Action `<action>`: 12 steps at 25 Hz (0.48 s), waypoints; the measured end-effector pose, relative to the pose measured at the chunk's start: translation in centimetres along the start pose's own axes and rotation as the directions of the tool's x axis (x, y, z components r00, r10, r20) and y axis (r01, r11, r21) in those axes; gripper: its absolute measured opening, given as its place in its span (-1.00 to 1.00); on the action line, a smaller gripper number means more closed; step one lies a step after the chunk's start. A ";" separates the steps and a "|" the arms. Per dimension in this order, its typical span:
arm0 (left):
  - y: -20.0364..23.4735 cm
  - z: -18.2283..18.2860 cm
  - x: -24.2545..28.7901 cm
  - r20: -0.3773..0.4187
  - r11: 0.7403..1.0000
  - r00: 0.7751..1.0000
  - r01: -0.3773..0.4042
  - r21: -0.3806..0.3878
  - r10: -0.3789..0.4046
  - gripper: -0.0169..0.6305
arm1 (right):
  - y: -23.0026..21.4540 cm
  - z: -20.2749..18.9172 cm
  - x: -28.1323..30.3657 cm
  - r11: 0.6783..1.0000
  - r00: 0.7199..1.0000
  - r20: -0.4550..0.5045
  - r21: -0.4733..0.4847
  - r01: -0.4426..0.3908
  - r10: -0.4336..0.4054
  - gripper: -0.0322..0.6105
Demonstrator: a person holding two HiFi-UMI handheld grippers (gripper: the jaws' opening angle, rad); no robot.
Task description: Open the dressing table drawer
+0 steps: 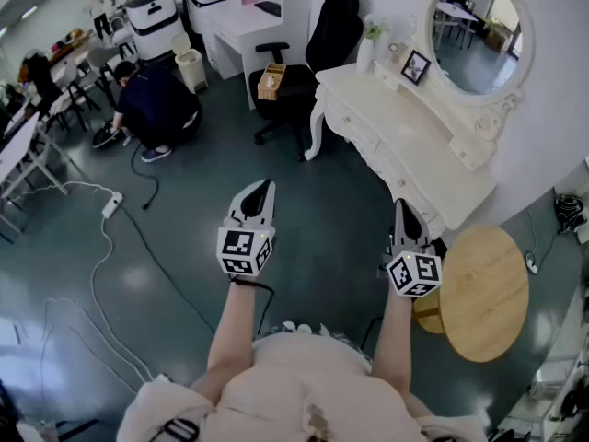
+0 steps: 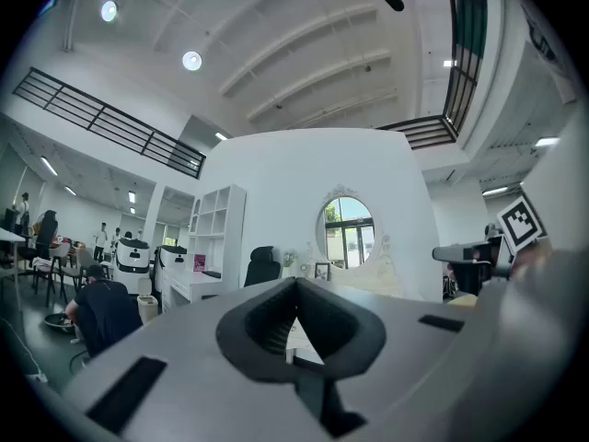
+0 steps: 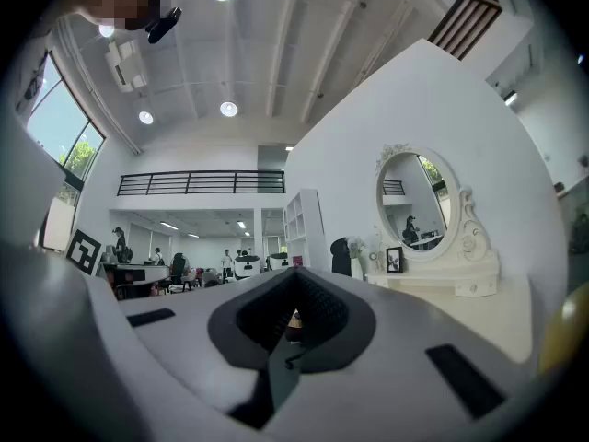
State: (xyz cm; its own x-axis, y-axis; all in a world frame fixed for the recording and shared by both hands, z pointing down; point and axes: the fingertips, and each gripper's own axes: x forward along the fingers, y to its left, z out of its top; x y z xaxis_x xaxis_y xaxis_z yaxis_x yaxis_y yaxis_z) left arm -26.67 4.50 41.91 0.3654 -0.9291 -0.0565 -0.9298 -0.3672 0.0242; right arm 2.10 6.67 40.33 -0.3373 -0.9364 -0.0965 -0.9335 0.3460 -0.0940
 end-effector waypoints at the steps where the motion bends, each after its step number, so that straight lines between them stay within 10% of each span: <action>1: 0.1 0.0 0.0 0.000 1.000 1.000 0.001 -0.001 -0.001 -0.87 | 0.1 0.0 0.1 1.000 1.000 0.000 0.001 -0.002 0.002 -0.86; 12: 0.2 -0.4 -0.3 -0.022 1.000 1.000 0.009 -0.001 -0.009 -0.87 | 1.5 -0.3 0.2 1.000 1.000 -0.011 0.014 -0.010 0.010 -0.86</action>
State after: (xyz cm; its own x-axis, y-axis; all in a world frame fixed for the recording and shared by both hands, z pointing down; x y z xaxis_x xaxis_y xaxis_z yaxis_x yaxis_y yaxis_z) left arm -26.94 4.72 42.32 0.3746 -0.9265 -0.0352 -0.9265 -0.3755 0.0248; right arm 0.63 6.94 40.50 -0.3482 -0.9334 -0.0865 -0.9283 0.3561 -0.1066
